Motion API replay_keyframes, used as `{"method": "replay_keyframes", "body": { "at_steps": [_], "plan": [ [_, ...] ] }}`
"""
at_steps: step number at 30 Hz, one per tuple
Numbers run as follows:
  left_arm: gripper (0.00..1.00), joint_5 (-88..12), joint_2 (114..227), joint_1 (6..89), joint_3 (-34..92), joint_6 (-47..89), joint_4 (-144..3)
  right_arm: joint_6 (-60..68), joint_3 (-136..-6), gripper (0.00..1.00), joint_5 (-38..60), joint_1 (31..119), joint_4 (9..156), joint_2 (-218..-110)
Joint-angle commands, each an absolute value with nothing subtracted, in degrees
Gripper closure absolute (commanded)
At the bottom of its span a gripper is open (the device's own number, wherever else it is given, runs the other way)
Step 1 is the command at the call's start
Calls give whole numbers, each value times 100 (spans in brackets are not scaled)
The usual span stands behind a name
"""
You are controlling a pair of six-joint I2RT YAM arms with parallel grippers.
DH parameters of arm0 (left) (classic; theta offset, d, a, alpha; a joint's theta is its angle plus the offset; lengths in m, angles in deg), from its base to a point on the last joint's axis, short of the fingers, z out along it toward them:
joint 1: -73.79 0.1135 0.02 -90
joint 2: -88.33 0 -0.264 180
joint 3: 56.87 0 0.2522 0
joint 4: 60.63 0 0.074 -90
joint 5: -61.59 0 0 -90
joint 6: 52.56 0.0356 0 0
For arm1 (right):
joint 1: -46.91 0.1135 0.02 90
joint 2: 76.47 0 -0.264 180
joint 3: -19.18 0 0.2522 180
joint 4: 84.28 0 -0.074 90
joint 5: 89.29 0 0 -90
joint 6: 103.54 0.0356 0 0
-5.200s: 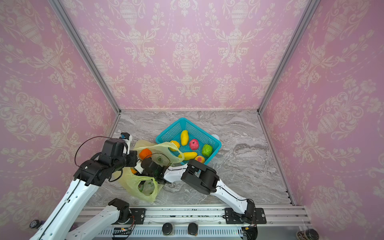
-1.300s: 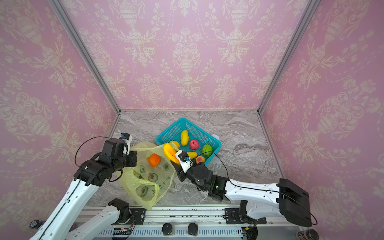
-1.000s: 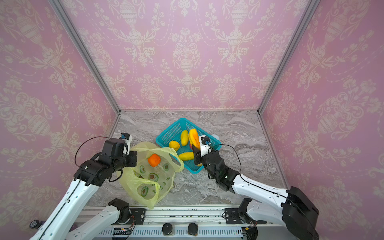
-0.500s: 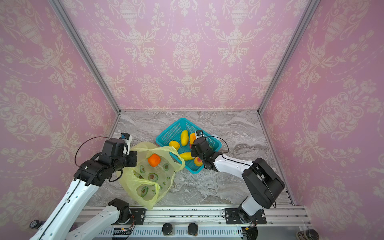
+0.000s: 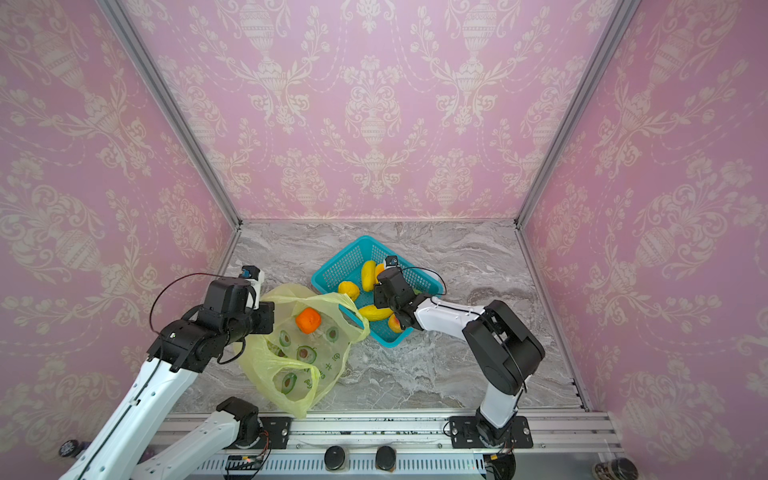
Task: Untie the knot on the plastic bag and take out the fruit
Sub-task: 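Lower the papaya-like fruit into the teal basket and open the right gripper, then move the open right gripper back over the bag opening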
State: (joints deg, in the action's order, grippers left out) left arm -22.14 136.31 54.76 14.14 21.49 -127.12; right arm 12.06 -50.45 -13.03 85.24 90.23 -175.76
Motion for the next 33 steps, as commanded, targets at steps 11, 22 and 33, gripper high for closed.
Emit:
{"method": "replay_keyframes", "body": {
  "at_steps": [11, 22, 33],
  "plan": [
    [100, -2261, 13585, 5425, 1358, 2115, -12677, 1151, -4010, 8, -1557, 8497, 9259, -16090],
    [100, -2252, 13589, 5425, 1358, 2117, -12675, 530, -2657, 14, -1289, 9161, 10080, -13503],
    [100, -2258, 13592, 5427, 1358, 2115, -12680, -1239, -2643, 36, -788, 11282, 10911, -13466]
  ]
}}
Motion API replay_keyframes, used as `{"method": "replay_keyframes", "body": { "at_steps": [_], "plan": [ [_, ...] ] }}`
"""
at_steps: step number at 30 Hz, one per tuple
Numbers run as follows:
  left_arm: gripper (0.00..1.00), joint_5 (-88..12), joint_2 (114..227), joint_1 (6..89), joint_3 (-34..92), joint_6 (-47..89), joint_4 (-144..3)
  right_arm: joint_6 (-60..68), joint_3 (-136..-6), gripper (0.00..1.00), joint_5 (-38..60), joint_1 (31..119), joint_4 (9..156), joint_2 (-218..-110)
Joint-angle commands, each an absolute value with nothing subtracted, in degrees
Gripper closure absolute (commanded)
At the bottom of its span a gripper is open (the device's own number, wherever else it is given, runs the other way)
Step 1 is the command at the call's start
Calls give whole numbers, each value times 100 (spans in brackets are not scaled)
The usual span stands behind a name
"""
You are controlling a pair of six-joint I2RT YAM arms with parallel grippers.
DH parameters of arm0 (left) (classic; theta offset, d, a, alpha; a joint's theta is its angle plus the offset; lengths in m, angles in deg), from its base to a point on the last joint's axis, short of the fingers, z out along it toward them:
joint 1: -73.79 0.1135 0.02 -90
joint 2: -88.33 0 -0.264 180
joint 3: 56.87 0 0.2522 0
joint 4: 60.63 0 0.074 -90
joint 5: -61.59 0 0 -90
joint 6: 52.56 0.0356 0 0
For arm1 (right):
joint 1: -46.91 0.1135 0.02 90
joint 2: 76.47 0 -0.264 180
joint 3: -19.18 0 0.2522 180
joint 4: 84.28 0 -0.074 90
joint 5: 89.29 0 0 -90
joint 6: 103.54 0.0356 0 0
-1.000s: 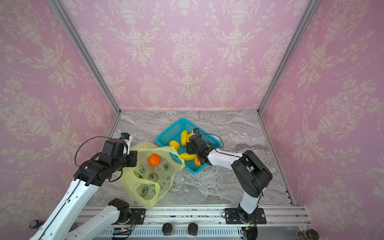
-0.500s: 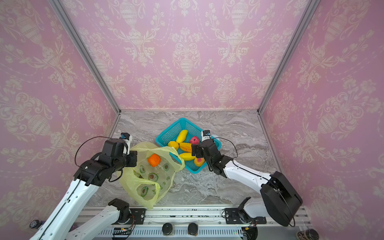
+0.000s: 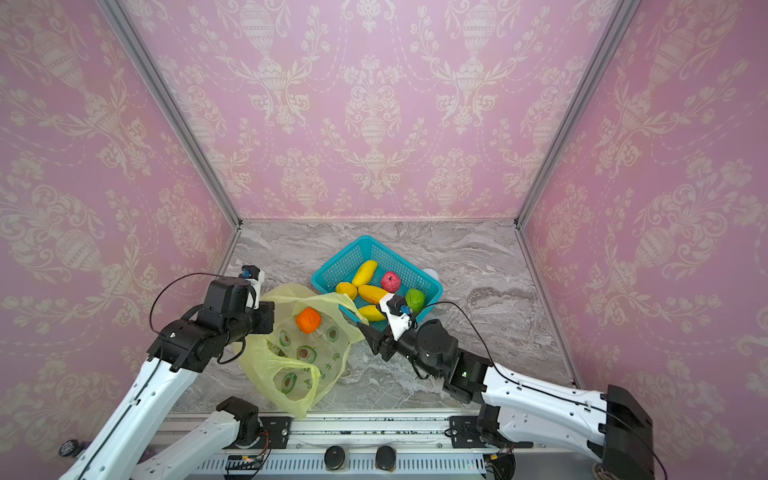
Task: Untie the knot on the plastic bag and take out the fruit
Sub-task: 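Move the open right gripper back over the bag opening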
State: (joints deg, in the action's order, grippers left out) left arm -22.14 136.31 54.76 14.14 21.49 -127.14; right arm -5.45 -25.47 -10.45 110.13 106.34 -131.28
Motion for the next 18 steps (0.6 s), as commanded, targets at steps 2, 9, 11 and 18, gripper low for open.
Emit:
{"method": "replay_keyframes", "body": {
  "at_steps": [2, 9, 11, 18],
  "plan": [
    [100, -2255, 13586, 5429, 1353, 2113, -12677, -1415, -2933, 39, -784, 11501, 10870, -14004],
    [100, -2272, 13581, 5428, 1357, 2113, -12681, -1374, -3953, 53, -1043, 11643, 10692, -15961],
    [100, -2277, 13587, 5427, 1358, 2116, -12678, -1353, -4219, 57, -1153, 11644, 10627, -16443],
    [100, -2287, 13577, 5421, 1355, 2111, -12674, -1201, -4807, 62, -1587, 11643, 10425, -17362]
  ]
}}
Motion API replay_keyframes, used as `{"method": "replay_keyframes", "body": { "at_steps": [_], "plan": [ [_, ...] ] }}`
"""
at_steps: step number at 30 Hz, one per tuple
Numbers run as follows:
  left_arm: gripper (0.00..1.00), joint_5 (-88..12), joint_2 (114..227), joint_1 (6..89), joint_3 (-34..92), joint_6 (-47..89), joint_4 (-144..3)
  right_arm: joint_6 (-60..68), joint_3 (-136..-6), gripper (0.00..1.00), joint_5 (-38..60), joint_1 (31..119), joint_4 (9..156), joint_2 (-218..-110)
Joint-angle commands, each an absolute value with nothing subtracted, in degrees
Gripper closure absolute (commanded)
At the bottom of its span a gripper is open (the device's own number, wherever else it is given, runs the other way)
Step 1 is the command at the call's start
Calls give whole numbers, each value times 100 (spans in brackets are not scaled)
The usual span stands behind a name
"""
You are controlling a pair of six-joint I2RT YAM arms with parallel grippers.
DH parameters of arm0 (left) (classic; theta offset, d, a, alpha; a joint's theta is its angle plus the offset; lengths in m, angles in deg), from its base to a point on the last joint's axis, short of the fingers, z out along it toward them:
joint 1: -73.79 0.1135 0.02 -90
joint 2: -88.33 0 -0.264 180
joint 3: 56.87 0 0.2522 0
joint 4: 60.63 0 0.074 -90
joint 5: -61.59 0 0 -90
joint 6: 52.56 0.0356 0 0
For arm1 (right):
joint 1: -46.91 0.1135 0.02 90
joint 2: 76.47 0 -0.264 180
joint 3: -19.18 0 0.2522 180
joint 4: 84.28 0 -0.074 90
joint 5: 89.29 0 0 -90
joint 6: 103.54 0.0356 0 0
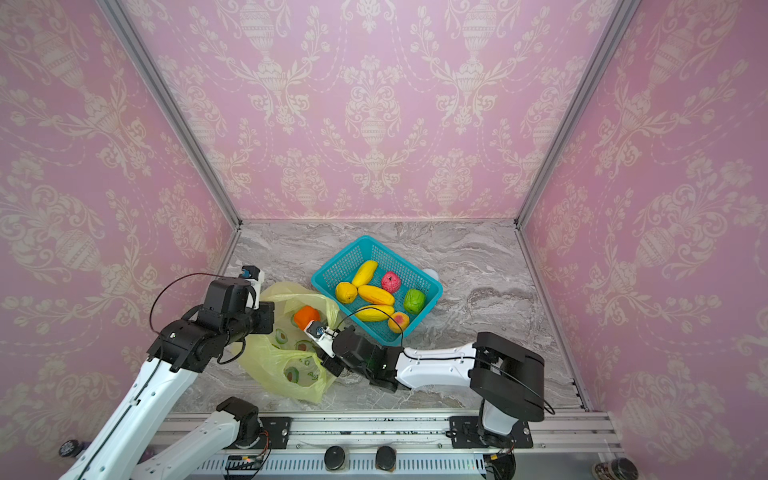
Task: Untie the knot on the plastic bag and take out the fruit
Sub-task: 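Move the open right gripper back over the bag opening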
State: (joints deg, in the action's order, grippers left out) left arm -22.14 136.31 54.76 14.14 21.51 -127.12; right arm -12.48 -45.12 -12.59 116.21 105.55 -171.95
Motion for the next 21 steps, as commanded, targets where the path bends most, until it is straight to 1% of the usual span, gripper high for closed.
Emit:
{"method": "replay_keyframes", "body": {
  "at_steps": [1, 3, 5, 10, 14, 16, 17, 18, 21],
  "plan": [
    [100, -2288, 13579, 5425, 1357, 2115, -12676, -1169, -4936, 64, -1684, 11644, 10330, -17468],
    [100, -2283, 13576, 5419, 1358, 2115, -12675, -1127, -5108, 68, -1802, 11641, 10183, -17610],
    [100, -2278, 13576, 5427, 1355, 2113, -12680, -1091, -5045, 67, -1838, 11643, 10288, -17585],
    [100, -2287, 13578, 5421, 1357, 2114, -12672, -1214, -4413, 55, -1410, 11723, 10854, -16914],
    [100, -2288, 13583, 5428, 1358, 2116, -12677, -1544, -3931, 44, -1459, 12095, 11294, -16344],
    [100, -2298, 13587, 5428, 1358, 2126, -12672, -1570, -3723, 43, -1352, 12152, 11482, -16065],
    [100, -2299, 13583, 5426, 1358, 2126, -12674, -1538, -3618, 44, -1275, 12145, 11581, -15938],
    [100, -2304, 13583, 5429, 1353, 2123, -12674, -1526, -3537, 47, -1253, 12145, 11653, -15844],
    [100, -2320, 13583, 5427, 1358, 2126, -12672, -1456, -3590, 60, -1341, 12136, 11579, -15726]
  ]
}}
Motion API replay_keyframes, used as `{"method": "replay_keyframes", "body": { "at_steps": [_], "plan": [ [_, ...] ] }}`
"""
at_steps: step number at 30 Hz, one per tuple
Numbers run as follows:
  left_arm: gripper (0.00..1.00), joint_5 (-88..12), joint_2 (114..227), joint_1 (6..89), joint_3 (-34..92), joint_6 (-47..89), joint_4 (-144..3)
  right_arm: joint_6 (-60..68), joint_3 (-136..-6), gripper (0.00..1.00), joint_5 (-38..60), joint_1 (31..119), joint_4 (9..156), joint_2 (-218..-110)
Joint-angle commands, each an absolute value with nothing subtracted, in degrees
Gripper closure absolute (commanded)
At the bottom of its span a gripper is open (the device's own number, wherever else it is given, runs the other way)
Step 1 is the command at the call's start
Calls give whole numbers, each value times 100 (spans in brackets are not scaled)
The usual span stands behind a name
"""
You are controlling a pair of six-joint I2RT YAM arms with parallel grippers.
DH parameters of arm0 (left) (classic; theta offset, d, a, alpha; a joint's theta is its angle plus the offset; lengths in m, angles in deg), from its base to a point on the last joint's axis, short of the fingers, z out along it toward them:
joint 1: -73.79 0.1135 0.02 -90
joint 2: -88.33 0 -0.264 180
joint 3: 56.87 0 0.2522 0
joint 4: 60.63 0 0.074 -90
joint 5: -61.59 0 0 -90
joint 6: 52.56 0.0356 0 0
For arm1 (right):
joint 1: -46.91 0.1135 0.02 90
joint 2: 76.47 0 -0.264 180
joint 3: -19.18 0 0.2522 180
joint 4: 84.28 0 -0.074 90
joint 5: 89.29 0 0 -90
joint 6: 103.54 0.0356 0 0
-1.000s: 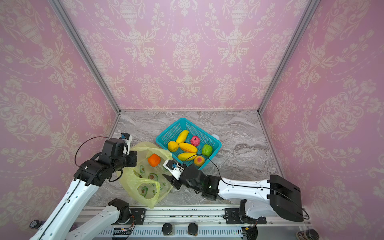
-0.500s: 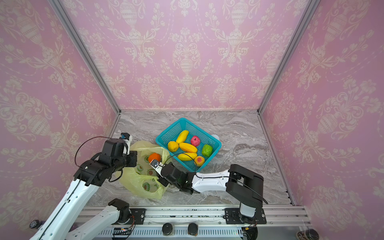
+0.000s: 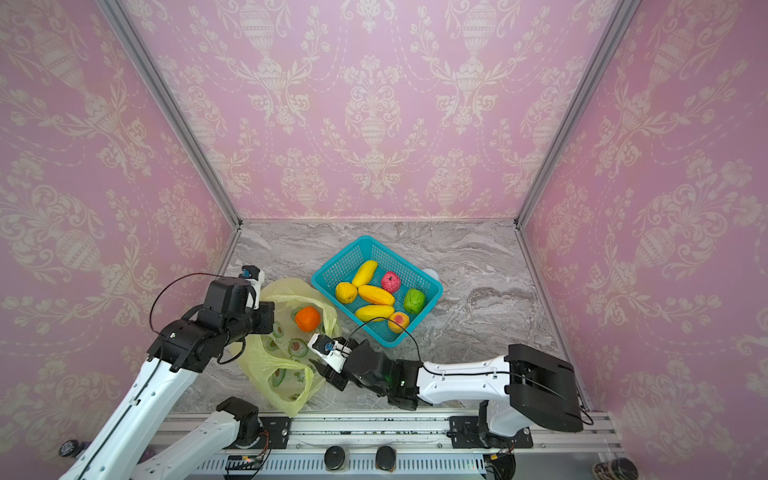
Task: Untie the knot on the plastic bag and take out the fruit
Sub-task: 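Move the open right gripper back over the bag opening, then lower the right gripper into the bag toward the orange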
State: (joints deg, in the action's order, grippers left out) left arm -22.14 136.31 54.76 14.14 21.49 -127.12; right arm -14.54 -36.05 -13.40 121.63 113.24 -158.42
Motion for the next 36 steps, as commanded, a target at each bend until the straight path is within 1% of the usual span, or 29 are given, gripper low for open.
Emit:
{"method": "replay_keyframes", "body": {
  "at_steps": [1, 4, 7, 11, 12, 14, 15, 17, 20, 22, 24, 25, 27, 28, 30, 33, 34, 35, 36],
  "plan": [
    [100, -2322, 13587, 5423, 1358, 2125, -12675, -1433, -3712, 66, -1393, 12136, 11433, -15786],
    [100, -2343, 13587, 5429, 1351, 2125, -12663, -1331, -4155, 80, -1412, 12138, 11075, -16109],
    [100, -2340, 13582, 5426, 1356, 2126, -12667, -1228, -4507, 83, -1350, 12136, 10986, -16548],
    [100, -2341, 13578, 5427, 1354, 2120, -12666, -1131, -4948, 83, -1613, 12136, 10696, -17026],
    [100, -2331, 13586, 5419, 1356, 2126, -12664, -1134, -4928, 77, -1697, 12142, 10686, -17013],
    [100, -2332, 13583, 5421, 1358, 2120, -12677, -1206, -4586, 53, -1872, 12136, 10930, -16767],
    [100, -2324, 13582, 5423, 1357, 2122, -12673, -1267, -4322, 46, -2016, 12136, 11114, -16555],
    [100, -2315, 13577, 5428, 1358, 2124, -12669, -1369, -3798, 40, -2293, 12111, 11373, -16088],
    [100, -2298, 13569, 5424, 1366, 2119, -12677, -1372, -3192, 38, -2415, 11963, 11351, -15304],
    [100, -2283, 13563, 5425, 1366, 2113, -12679, -1390, -2814, 33, -2484, 11864, 11337, -14809],
    [100, -2269, 13554, 5427, 1367, 2117, -12677, -1352, -2512, 23, -2414, 11698, 11264, -14424],
    [100, -2259, 13553, 5427, 1365, 2109, -12682, -1280, -2414, 15, -2243, 11569, 11145, -14259],
    [100, -2261, 13558, 5422, 1366, 2114, -12685, -1169, -2326, 6, -2034, 11380, 10850, -14017],
    [100, -2265, 13560, 5423, 1364, 2113, -12684, -1144, -2307, 3, -2035, 11326, 10709, -13918],
    [100, -2269, 13565, 5425, 1367, 2112, -12682, -1184, -2292, 2, -2160, 11284, 10459, -13776],
    [100, -2269, 13557, 5427, 1366, 2111, -12677, -1223, -2261, 3, -2376, 11249, 10129, -13479],
    [100, -2269, 13561, 5427, 1365, 2118, -12678, -1218, -2277, 6, -2390, 11248, 10007, -13318],
    [100, -2270, 13561, 5423, 1365, 2115, -12679, -1221, -2314, 12, -2314, 11256, 9896, -13151],
    [100, -2277, 13570, 5426, 1366, 2118, -12684, -1214, -2376, 20, -2121, 11263, 9752, -12964]
  ]
}}
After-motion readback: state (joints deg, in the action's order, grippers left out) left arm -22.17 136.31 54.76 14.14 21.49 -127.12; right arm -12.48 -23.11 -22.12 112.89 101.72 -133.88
